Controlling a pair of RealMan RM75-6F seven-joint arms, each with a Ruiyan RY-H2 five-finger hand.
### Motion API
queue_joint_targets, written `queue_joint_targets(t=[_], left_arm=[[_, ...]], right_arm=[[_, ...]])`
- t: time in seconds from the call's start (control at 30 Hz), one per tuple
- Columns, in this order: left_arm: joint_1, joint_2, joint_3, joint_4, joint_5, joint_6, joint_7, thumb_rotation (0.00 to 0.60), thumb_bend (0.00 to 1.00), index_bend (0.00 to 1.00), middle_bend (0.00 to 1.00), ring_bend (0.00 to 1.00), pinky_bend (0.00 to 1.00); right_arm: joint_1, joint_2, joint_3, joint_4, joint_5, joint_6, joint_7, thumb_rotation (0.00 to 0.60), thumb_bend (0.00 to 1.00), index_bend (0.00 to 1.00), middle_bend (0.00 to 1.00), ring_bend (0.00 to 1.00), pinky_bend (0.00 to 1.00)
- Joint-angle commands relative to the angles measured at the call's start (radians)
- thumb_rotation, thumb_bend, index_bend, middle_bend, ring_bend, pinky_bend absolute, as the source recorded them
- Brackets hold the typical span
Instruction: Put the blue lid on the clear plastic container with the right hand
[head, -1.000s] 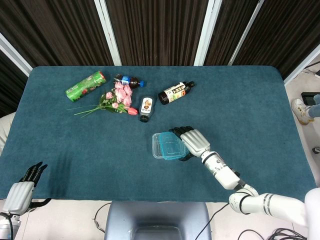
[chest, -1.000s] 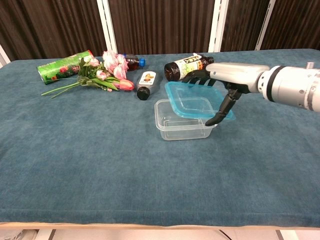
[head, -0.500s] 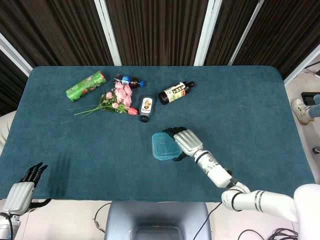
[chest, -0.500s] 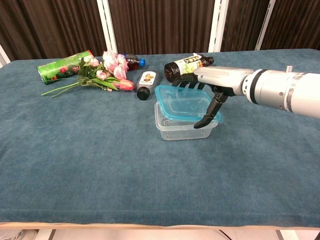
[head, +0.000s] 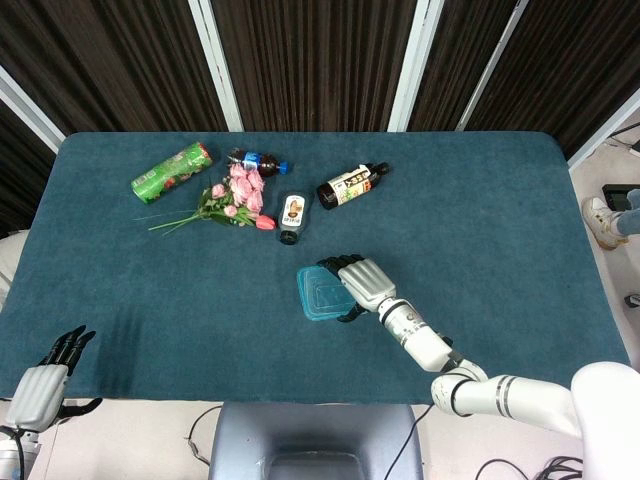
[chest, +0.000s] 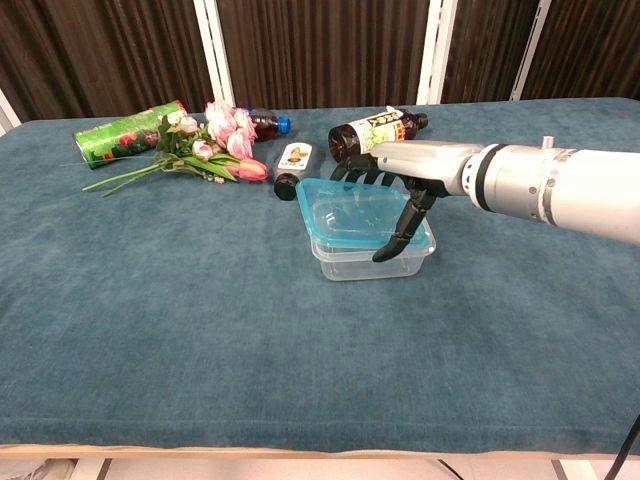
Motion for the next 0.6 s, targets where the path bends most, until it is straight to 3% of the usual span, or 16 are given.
queue_joint_targets(t=[0.03,0.6], left_arm=[[0.000,0.001,0.001,0.001,0.001,-0.001,-0.002,0.600,0.48,0.10,0.00,0.00,0.34],[-0.002,-0.001,0.007,0.010,0.004,-0.011,-0.020,0.600,0.49,0.10,0.00,0.00,0.34]], right_arm=[[0.003,-0.002,-0.002,0.002,0.004,-0.001,0.000,0.600,0.39,0.56,0.61,0.66,0.65],[0.021,-0.018,-0.011,0.033,0.035,-0.020,0.009,0.600,0.39,0.53,0.58,0.62,0.62]])
